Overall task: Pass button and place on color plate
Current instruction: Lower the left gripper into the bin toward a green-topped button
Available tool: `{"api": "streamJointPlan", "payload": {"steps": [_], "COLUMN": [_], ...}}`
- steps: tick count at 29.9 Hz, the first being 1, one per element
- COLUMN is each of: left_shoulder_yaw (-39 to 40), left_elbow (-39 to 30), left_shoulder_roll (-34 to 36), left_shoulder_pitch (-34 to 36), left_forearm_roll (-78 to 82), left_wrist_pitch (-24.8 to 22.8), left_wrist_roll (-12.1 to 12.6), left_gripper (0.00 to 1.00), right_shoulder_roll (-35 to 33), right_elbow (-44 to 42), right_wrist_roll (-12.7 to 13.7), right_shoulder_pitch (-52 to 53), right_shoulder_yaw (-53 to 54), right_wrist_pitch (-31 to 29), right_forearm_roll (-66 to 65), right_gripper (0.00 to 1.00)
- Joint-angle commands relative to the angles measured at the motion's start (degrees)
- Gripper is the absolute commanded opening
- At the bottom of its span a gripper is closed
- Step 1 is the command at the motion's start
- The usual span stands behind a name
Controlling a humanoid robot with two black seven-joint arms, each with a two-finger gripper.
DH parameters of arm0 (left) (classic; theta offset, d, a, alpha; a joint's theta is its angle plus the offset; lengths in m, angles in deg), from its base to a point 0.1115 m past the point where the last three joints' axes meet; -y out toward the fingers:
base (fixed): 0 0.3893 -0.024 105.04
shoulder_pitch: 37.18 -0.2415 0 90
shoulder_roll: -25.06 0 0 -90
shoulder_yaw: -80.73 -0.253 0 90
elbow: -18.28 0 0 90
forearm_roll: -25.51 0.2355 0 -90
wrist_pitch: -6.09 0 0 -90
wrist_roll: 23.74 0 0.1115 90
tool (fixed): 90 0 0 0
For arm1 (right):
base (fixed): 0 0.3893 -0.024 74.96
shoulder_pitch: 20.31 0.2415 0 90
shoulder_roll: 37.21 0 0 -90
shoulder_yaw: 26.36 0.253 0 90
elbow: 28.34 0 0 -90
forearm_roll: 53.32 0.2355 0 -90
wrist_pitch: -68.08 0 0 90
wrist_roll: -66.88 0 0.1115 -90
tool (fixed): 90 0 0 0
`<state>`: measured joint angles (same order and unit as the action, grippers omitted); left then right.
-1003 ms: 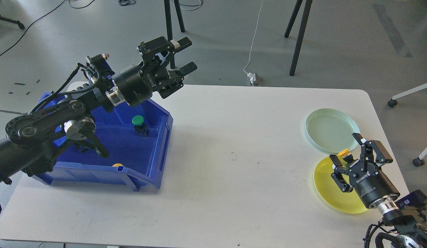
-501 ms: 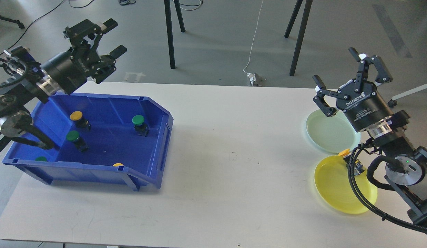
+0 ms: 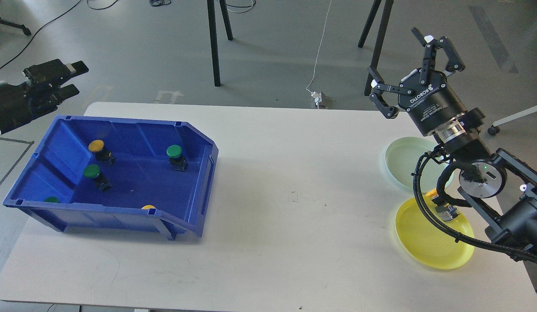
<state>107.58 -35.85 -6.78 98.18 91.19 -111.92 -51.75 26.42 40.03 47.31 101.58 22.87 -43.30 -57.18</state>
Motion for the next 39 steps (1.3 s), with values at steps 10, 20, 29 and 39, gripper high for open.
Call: {"api": "streamJointPlan", "payload": {"steps": [10,20,29,39], "left_shoulder_yaw": [-1.27,-6.98,-8.04,-9.27], "left_elbow": [-4.15,-0.55,9.82,14.4], "left_shoulder_roll": [-0.23,-4.8,-9.9,-12.19], "left_shoulder_pitch": [-0.54,-0.19,-0.1,-0.01], "left_forearm_roll": [39.69,40.49,41.11,41.29], "left_wrist_pitch": [0.01,0.01,0.01,0.01], "left_wrist_roll": [0.01,0.01,0.01,0.01], "left_gripper": [0.86,0.86,0.86,0.86], "right_shoulder_roll": [-0.88,-0.97,-1.4,-1.4], "right_elbow": [0.19,0.36,0.54,0.72], "right_wrist_roll": [-0.02,-0.02,-0.02,-0.02], "right_shoulder_pitch": [-2.18,-2.71,-3.68,-4.03], "right_shoulder_yaw": [0.6,0.69,0.52,0.52], "right_wrist_pitch": [-0.15,-0.15,-0.15,-0.15], "right_forearm_roll": [-0.01,-0.01,-0.01,-0.01], "right_gripper": [0.99,0.99,0.99,0.99]}}
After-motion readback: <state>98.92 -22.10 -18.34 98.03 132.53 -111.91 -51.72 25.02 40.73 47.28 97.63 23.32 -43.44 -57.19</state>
